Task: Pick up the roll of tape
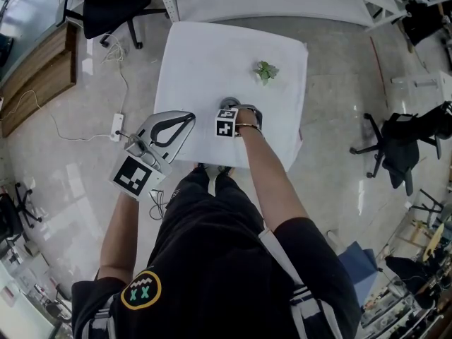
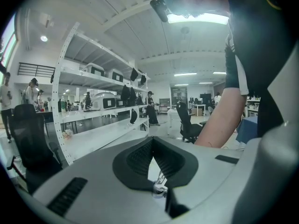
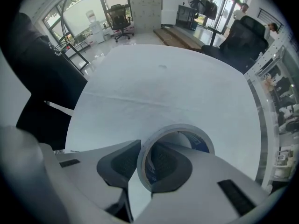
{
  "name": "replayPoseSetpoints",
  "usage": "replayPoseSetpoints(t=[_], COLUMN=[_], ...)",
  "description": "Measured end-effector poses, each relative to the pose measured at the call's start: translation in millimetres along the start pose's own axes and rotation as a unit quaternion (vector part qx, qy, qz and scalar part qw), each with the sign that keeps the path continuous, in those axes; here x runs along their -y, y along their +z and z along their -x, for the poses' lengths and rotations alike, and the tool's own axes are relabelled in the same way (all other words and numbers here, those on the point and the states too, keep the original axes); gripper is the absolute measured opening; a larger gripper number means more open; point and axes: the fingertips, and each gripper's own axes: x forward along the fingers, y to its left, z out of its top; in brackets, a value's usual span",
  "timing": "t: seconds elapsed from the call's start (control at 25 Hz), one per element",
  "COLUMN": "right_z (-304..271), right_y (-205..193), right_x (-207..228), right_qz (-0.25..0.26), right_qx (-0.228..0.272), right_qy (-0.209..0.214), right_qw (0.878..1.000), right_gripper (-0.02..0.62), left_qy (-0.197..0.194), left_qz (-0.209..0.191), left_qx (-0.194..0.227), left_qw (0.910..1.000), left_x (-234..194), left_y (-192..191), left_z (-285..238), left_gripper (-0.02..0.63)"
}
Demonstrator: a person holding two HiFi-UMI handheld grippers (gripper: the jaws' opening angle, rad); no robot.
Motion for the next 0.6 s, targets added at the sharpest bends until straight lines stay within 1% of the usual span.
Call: replayPoseSetpoints(t=[0.12,0.24,0.36,0.48,0.6], right_z=[10,24,41,56,72], right_y=[3,9,14,18,22], right_x=[1,3,9,11,13], right_qz=[-0.019,-0.044,-0.075,-0.098,-0.120], right_qx=[0.026,0.062,0.102,0.130,0.158], right_qy=[-0.009,-0.020,-0.033,-0.044,-0.057], right_qw=[0.999,0.997,0.991,0.986,0.978], right_gripper=[0.077,0.069,0.069,0.069,0.069], left_qy=[-0.003,-0.007,-0.013,-0.020,-0.023], left_qz=[-0.002,-0.007,-0.014,-0.020,-0.019], left_qx=[0.003,0.012,0.017,0.023,0.028], left_qw=[1.0000,0.9999,0.9997,0.9993,0.9992], left_x=[3,6,9,13,12], left_y=[4,11,17,23,26], left_z=[-1,-3,-7,-8,-8], left_gripper=[0.017,0.017,0.017,0.017,0.017])
